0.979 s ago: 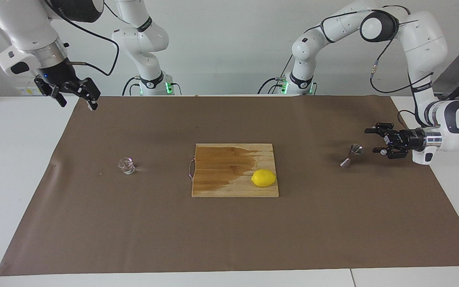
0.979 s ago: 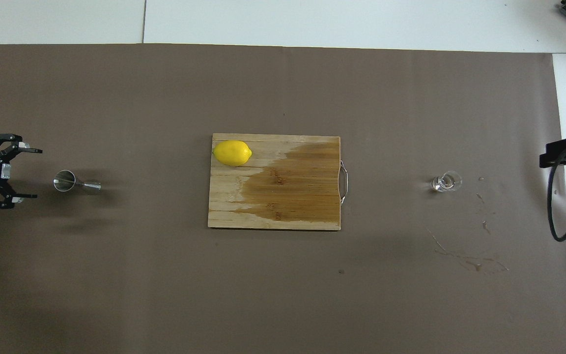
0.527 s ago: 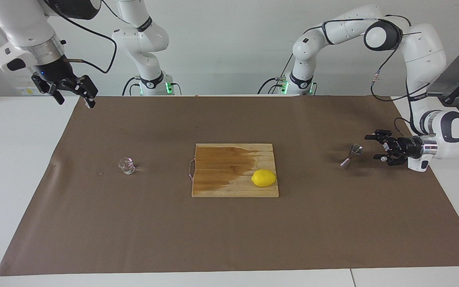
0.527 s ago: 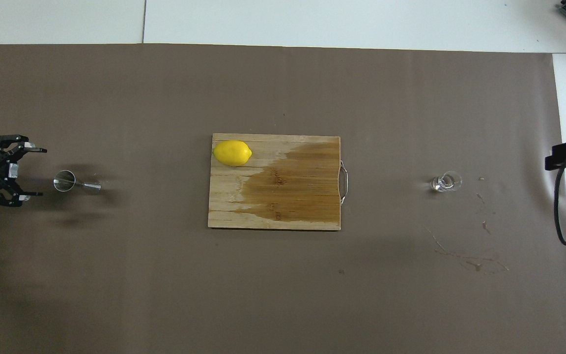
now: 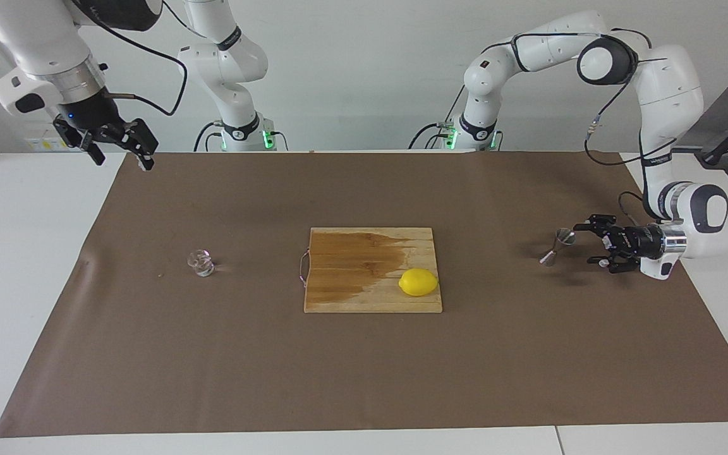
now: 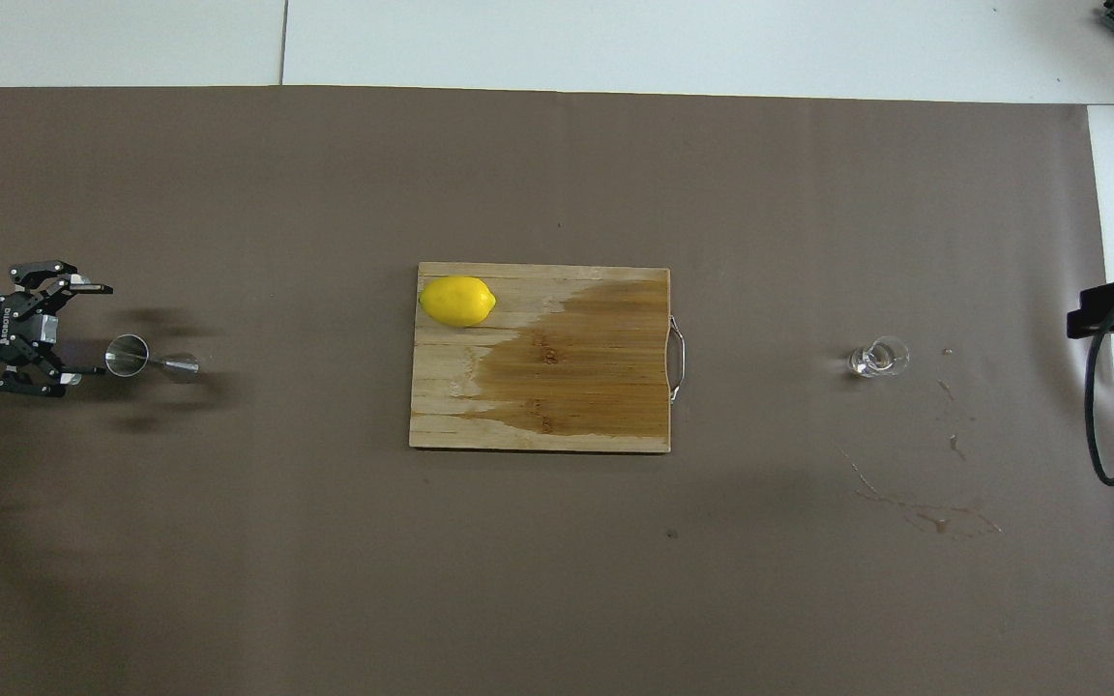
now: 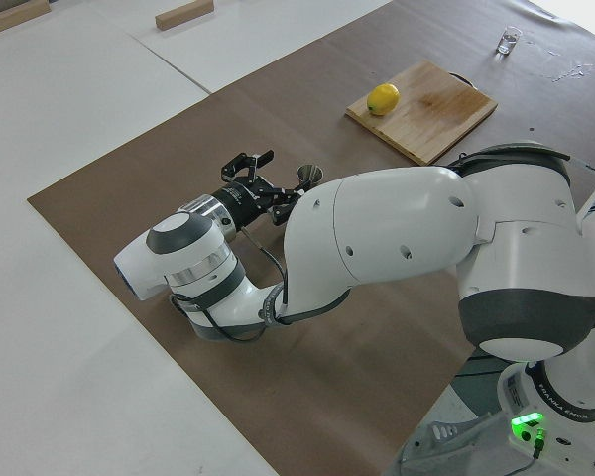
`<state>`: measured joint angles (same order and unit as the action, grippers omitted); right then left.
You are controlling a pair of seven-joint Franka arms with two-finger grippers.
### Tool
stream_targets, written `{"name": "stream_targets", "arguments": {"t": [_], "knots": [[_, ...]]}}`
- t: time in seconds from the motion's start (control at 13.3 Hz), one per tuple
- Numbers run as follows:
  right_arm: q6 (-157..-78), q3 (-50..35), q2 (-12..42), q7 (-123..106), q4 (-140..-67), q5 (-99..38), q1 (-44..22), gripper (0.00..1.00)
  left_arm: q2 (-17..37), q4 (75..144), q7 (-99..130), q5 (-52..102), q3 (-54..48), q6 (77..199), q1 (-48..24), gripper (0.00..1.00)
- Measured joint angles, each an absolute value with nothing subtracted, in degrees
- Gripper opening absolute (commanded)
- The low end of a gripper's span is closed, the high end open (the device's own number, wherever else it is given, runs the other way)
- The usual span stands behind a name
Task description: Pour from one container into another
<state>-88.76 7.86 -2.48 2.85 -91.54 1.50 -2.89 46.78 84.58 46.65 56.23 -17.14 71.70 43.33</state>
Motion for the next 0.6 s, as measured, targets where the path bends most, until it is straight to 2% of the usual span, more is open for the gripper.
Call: {"name": "stream_targets", "arguments": {"t": [0.6], "knots": [[-88.8,7.9,-2.4,2.8,-91.6,1.5,-2.8,1.00,46.9,88.0,46.9,56.2,-17.2,72.8,43.2,1.00]]}}
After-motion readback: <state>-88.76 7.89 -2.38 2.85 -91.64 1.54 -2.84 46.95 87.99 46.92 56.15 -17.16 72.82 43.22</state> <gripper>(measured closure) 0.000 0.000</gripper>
